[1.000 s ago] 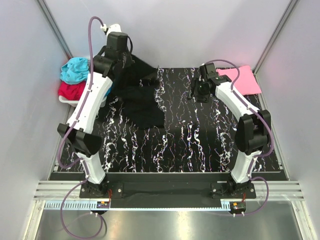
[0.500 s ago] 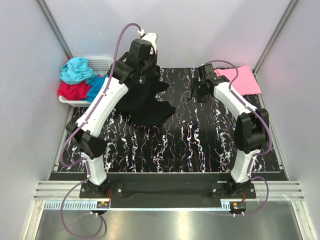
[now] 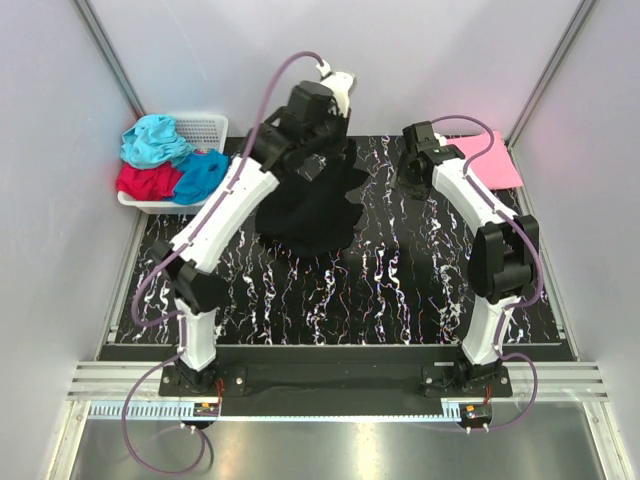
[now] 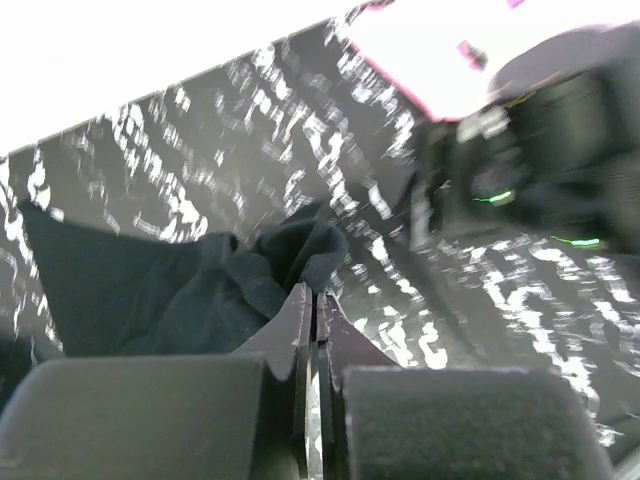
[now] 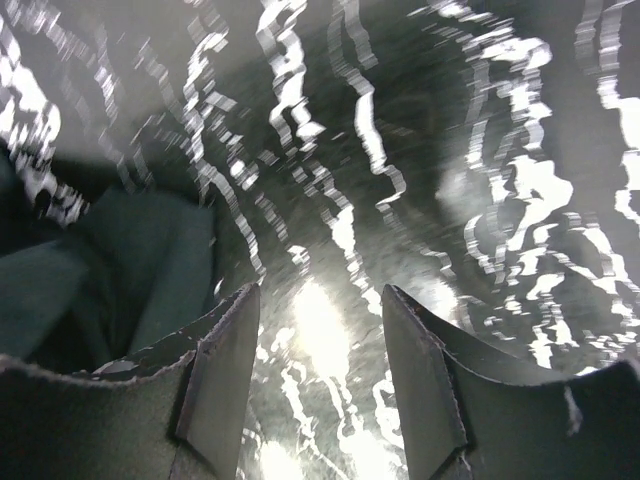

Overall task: Fold and stack the t-shirts
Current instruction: Flatten the tshirt out

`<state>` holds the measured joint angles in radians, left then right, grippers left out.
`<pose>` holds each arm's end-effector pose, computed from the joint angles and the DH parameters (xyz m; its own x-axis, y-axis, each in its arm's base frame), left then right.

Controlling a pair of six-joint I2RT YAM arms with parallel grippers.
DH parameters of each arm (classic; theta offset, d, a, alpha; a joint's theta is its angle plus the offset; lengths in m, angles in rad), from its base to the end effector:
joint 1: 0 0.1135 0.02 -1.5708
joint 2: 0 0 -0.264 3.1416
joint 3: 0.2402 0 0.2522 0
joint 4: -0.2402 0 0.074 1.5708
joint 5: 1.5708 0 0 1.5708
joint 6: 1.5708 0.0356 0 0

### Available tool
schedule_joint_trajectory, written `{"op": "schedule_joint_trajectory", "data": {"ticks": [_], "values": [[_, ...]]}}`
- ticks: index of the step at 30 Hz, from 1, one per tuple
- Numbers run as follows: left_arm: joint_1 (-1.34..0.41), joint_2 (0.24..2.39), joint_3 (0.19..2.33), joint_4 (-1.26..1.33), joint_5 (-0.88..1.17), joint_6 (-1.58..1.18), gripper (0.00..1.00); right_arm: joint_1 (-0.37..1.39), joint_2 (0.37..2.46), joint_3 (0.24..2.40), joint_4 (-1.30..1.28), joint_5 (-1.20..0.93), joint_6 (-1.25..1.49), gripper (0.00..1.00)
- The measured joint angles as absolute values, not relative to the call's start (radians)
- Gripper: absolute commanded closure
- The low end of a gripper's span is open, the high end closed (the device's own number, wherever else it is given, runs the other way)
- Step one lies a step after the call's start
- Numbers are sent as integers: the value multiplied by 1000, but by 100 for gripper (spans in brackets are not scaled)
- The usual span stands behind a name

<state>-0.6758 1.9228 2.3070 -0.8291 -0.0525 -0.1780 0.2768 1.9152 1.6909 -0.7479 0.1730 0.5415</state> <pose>0.3246 -0.2578 0.4616 -0.4345 0.1218 -0.8924 0.5190 0.8436 -0.1376 0.4083 0.1096 0.2759 -0.7716 0.3086 -0.5562 0.2589 0.9511 0.1686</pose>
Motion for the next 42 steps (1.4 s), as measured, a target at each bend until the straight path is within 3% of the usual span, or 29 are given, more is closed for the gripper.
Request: {"op": "schedule_joint_trajectory", "data": {"ticks": [9,17,20,26,32,35,37,38,39,40,42], "values": [[-781,1974,2346,-921,-249,-123,100,148,1904,1741,-750,247,556,40],[-1109,1848,2319,-899,-385,51,100,80,1888,1751,-747,254,565,39],[-1134,1818,2324,-893,-418,80,100,80,1888,1751,-746,252,566,39],[-1067,1755,2318,-820,-624,157,100,80,1894,1751,-745,244,566,40],[-731,1742,2443,-812,-852,50,100,80,1899,1750,-731,209,572,40],[-624,1699,2399,-811,-997,18,99,80,1903,1747,-722,172,574,40],[-614,1653,2320,-822,-1039,-16,86,81,1906,1745,-716,147,573,40],[-615,1639,2285,-832,-1042,-33,60,81,1909,1744,-711,132,572,40],[-615,1628,2241,-842,-1040,-52,27,83,1911,1742,-706,121,570,40],[-615,1623,2197,-850,-1028,-81,2,85,1912,1740,-702,110,566,39],[-613,1633,2101,-860,-974,-150,1,96,1913,1739,-701,91,556,39]]}}
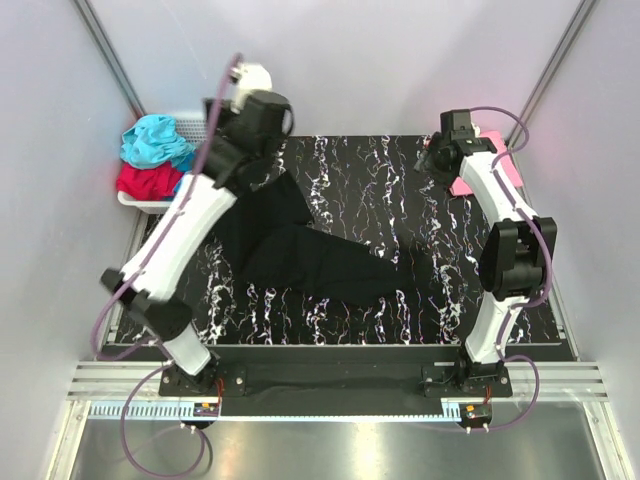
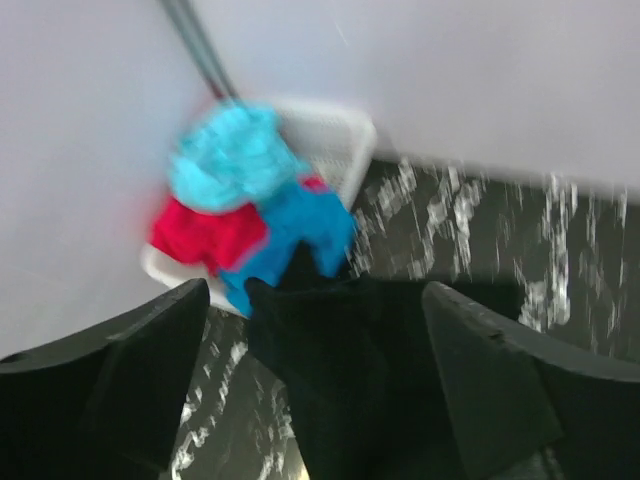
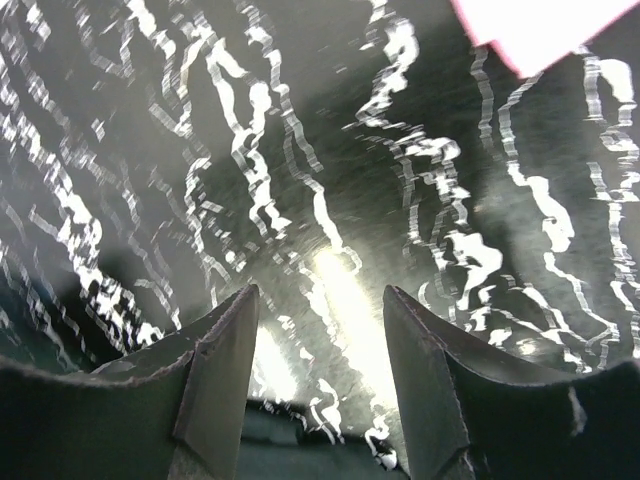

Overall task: Fold and stack the t-shirts
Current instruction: Flatten the tshirt out

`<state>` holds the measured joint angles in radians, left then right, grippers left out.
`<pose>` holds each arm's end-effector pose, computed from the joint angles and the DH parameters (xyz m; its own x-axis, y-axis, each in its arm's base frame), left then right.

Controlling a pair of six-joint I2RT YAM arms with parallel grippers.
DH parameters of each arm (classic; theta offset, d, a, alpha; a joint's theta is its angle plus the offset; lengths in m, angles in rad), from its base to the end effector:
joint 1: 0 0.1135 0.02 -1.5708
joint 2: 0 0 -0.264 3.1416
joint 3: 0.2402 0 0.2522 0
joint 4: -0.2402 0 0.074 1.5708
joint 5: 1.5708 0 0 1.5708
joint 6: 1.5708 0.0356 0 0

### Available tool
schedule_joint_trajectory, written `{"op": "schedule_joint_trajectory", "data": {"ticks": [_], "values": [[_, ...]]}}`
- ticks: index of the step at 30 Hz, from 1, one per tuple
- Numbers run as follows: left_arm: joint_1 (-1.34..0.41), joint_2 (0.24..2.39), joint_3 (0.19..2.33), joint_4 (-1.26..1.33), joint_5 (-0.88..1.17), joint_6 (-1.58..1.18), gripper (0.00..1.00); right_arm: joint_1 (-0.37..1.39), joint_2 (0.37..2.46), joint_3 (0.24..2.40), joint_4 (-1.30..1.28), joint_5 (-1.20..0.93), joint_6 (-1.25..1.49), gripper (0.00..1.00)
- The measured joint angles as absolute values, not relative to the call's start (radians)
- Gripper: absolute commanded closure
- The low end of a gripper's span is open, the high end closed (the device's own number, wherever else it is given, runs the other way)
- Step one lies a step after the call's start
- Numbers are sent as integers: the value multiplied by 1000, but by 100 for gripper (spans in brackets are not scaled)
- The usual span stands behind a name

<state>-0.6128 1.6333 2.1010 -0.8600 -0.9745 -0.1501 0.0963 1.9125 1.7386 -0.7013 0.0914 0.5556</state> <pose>0.2746 -0.1570 0.5050 -0.2640 0.0830 -0.9609 -0.3458 0.9219 0.1746 0.4286 0.0381 0.2949 -0.6690 0.4631 -0.5814 0.3712 0.8858 0.2785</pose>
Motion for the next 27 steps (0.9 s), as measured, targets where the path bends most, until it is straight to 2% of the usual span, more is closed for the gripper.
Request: {"op": "schedule_joint_trajectory", "data": {"ticks": [3,8,16,22,27], "values": [[-604,1716,1983,-903,-859,-249,1,131,1913,1739,-698,67,534,39],[-601,1905,1914,-997,-754,-376,1,220,1913,1738,-696,-37,484,40],[-576,1887,1943,-1016,-690,-450,2,340,1906,1636,-696,-134,448,44],[-428,1938,1957,-1004,-411,-488,15,331,1900,1621,-708,-136,446,43],[-306,2087,2022,-1010,-241,-499,16,331,1869,1600,-708,-152,447,44]]}}
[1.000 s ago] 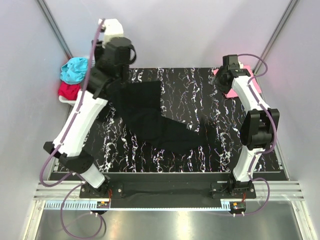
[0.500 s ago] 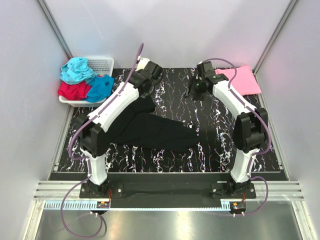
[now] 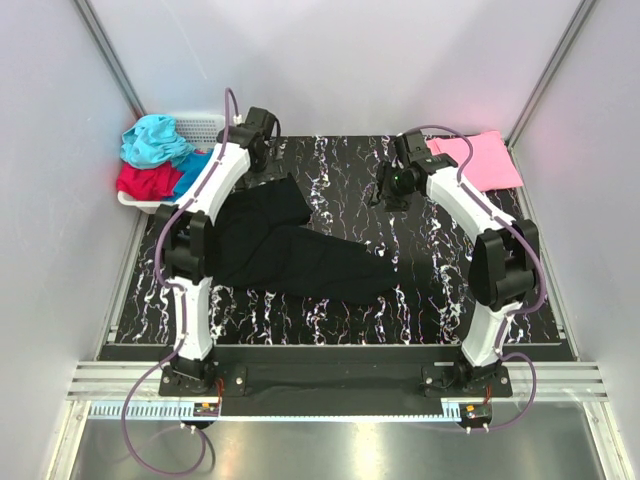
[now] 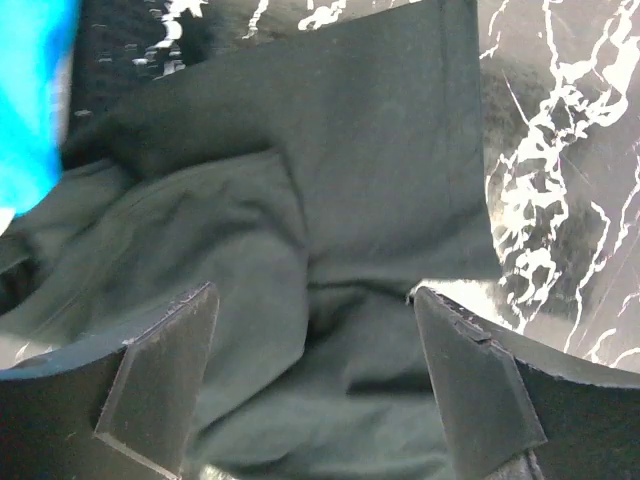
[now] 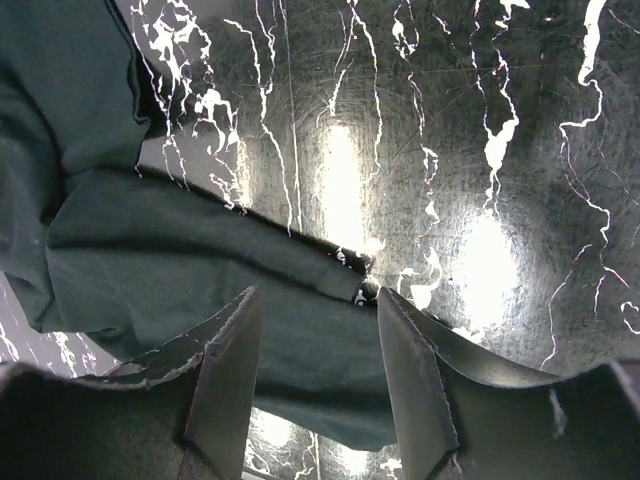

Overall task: Fold and stack the t-shirts
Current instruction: Flatten the tshirt out

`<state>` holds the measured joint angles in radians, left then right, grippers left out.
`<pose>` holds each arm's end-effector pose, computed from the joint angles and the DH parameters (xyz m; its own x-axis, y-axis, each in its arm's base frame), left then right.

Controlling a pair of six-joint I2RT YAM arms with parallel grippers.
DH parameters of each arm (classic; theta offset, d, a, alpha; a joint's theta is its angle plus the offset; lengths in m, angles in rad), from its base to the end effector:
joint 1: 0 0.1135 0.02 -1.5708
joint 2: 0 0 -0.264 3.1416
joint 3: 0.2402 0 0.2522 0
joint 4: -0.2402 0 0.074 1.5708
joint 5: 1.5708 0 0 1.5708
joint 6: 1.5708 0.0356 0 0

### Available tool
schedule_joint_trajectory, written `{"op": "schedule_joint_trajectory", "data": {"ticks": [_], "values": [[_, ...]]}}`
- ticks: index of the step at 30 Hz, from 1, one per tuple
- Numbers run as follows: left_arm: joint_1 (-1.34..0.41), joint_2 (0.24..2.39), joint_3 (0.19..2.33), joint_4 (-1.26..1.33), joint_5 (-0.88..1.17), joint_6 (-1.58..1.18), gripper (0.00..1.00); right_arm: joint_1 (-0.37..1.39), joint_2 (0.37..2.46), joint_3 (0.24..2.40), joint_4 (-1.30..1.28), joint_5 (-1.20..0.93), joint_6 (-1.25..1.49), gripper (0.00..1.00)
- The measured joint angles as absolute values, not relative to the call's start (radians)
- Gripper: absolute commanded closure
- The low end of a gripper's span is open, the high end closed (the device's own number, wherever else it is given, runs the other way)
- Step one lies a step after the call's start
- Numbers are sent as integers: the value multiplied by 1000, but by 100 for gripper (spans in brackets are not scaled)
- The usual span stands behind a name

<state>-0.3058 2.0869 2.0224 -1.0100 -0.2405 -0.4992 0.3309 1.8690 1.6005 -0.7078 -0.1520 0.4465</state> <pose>0.4320 -0.1275 0.2917 -0.8244 -0.2273 -0.5183 -0.2397 0.9699 -0.0441 0.3868 0.1386 0.2683 -0.8800 0.1490 -0.4510 -0.0237 0.9346 0.3550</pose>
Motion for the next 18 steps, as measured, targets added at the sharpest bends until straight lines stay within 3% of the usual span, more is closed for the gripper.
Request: {"op": "schedule_joint_trajectory", "data": {"ticks": [7,18], "values": [[-287,2194,2132,-994,-105,-478,13,333,1882,1617,-710,-176,432,44],[-260,2360,2231,-940,88,-499,17,341,1998,1674,-724,-278,427,48]]}}
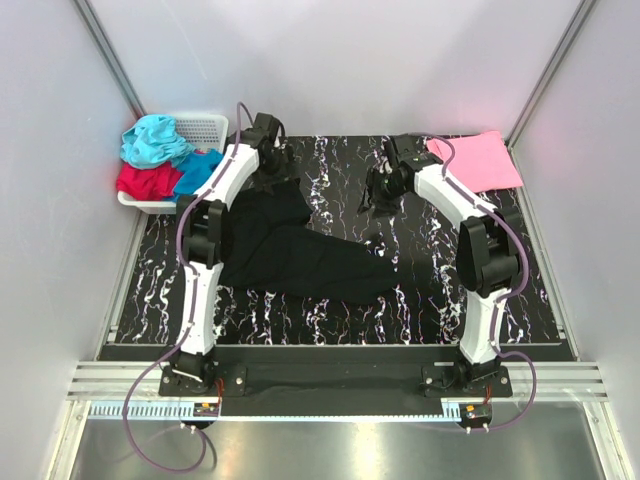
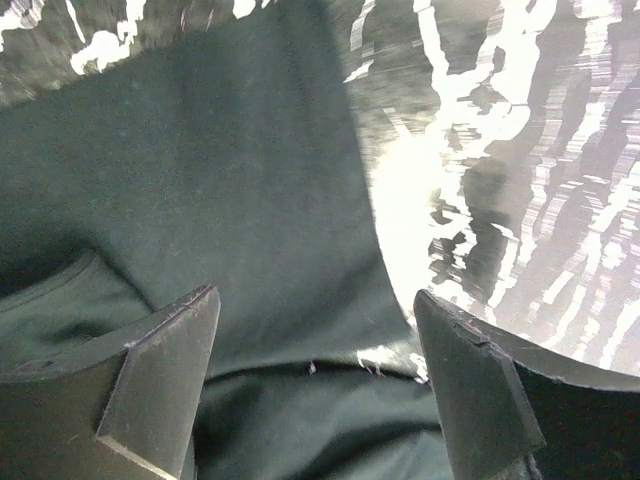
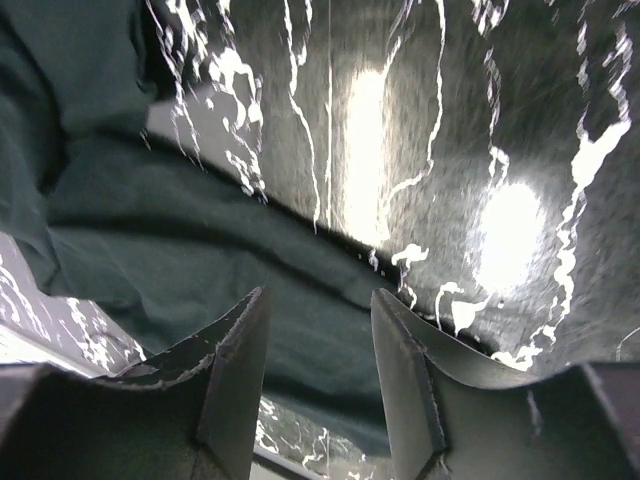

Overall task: Fold and stack the t-shirts
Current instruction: Flatten the tshirt out

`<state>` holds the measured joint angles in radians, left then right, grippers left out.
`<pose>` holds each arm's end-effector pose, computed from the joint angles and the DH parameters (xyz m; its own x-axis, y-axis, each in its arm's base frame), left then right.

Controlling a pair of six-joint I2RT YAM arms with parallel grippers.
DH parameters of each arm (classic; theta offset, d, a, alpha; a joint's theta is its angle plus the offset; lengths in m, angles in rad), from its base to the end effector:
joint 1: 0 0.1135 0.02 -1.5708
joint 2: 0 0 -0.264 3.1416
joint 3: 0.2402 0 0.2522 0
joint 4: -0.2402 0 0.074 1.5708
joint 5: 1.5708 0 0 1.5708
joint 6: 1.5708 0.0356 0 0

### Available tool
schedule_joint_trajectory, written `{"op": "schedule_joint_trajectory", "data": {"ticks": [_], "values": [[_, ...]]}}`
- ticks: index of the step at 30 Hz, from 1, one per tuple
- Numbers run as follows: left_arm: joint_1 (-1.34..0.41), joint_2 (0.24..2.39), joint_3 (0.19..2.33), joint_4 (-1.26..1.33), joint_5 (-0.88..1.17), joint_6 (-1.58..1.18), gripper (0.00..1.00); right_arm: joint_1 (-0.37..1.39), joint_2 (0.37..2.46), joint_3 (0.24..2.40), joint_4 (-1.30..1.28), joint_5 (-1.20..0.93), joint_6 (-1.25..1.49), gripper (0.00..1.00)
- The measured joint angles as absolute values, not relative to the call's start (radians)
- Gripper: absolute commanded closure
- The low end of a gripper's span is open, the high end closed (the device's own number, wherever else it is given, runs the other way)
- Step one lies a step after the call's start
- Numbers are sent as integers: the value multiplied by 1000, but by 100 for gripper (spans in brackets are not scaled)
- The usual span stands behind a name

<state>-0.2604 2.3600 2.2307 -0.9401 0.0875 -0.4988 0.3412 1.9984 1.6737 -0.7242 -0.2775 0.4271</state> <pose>0.4926 -0.1345 0.2314 -0.8862 -0.2570 -0.3854 -0.1445 0.9438 -0.2972 0.4064 0.1547 0.2386 -0.9301 0.0925 -0.3554 -0.0716 0.9035 0.4227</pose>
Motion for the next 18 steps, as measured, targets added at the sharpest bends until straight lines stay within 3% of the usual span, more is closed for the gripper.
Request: {"op": "schedule_joint_trajectory", "data": {"ticks": [9,18], "values": [[-239,2428,2274,-938,95,-556,13,406,1994,1552,-765,-226,426,50],[-233,2428,2203,-771,152,-559,11,445,1993,1471,-785,-223,434,50]]}}
